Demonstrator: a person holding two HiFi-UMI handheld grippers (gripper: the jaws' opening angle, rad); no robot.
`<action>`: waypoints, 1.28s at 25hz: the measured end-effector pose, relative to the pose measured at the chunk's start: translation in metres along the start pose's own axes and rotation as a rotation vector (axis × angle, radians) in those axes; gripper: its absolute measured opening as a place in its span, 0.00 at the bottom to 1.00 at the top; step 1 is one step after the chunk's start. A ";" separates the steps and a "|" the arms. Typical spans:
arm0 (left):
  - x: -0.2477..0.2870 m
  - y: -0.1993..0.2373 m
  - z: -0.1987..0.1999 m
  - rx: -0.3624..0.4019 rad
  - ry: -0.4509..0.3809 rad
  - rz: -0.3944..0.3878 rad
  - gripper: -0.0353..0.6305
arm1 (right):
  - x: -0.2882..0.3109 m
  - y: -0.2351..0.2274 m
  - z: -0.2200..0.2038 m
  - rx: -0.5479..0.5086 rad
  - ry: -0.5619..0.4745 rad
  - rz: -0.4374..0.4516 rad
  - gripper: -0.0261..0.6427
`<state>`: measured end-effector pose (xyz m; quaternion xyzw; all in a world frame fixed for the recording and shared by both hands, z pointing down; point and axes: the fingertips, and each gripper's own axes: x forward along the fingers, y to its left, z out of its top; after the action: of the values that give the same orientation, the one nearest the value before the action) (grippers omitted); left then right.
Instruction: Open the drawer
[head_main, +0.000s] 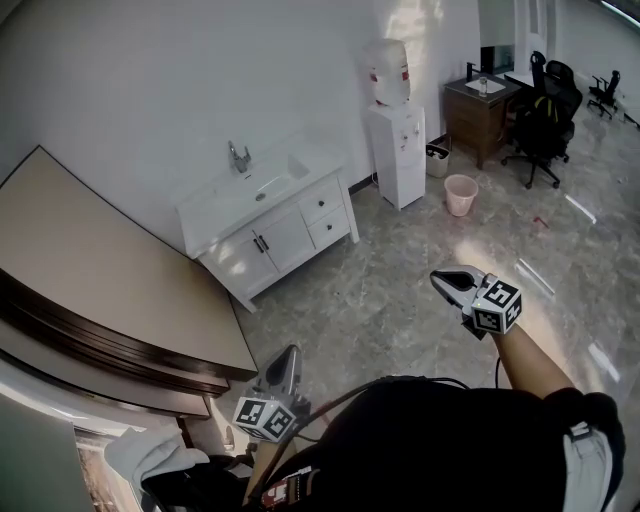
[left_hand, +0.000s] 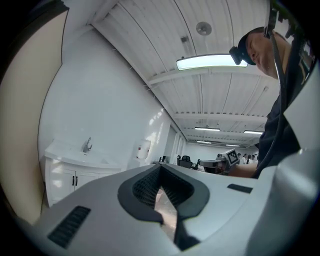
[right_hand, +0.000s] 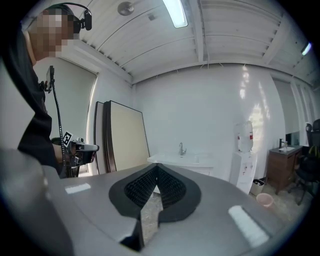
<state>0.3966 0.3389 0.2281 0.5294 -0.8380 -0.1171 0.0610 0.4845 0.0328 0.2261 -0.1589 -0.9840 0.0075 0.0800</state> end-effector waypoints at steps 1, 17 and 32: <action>0.004 0.012 0.006 0.001 0.000 -0.013 0.05 | 0.008 0.000 0.004 0.001 0.000 -0.013 0.03; 0.006 0.194 0.067 0.011 -0.016 -0.073 0.05 | 0.174 0.032 0.041 -0.009 -0.005 -0.086 0.03; 0.006 0.278 0.068 0.000 -0.018 0.079 0.05 | 0.293 0.015 0.040 -0.005 0.001 0.069 0.03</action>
<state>0.1359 0.4565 0.2349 0.4947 -0.8589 -0.1197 0.0580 0.2084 0.1397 0.2315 -0.1931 -0.9779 0.0077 0.0797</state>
